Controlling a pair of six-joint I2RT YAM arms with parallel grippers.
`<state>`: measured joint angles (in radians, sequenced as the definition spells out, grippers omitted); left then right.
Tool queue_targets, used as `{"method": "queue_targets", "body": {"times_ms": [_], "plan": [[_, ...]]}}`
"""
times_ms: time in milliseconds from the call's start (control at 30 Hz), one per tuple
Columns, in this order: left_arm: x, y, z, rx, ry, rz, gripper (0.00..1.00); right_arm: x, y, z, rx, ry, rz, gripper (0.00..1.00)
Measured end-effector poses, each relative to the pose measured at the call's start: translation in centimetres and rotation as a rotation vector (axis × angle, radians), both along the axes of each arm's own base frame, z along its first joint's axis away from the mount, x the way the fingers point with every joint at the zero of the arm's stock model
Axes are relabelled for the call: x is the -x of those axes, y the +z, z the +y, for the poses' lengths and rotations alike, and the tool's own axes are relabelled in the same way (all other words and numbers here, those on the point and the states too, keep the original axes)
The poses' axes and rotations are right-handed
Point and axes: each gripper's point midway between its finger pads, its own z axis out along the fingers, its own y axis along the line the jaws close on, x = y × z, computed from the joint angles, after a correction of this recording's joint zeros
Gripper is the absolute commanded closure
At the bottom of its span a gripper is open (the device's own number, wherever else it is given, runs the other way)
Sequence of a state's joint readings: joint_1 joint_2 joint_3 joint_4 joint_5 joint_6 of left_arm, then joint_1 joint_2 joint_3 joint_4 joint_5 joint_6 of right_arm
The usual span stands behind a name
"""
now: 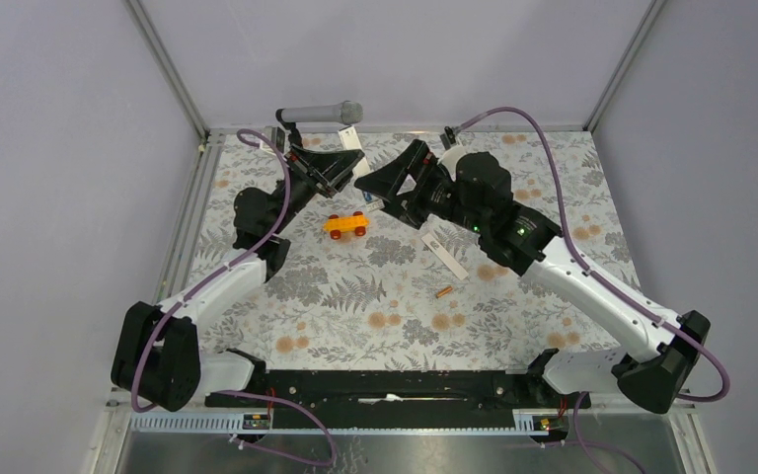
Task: Load the batteries into the remote control
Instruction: Load the battery into the remote control.
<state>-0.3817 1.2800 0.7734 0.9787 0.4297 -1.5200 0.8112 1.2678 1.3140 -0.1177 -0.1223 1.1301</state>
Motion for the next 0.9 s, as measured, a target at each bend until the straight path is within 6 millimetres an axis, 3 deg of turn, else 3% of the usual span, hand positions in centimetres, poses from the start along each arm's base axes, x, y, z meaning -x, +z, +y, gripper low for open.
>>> {"method": "queue_targets", "body": {"times_ms": [500, 900], "plan": [[0.0, -0.4, 0.2, -0.062, 0.040, -0.026, 1.00, -1.7, -1.2, 1.8, -0.077, 0.004, 0.125, 0.01], [0.2, -0.2, 0.1, -0.070, 0.046, -0.050, 1.00, -3.2, -2.2, 1.1, -0.141, -0.028, 0.185, 0.23]]}}
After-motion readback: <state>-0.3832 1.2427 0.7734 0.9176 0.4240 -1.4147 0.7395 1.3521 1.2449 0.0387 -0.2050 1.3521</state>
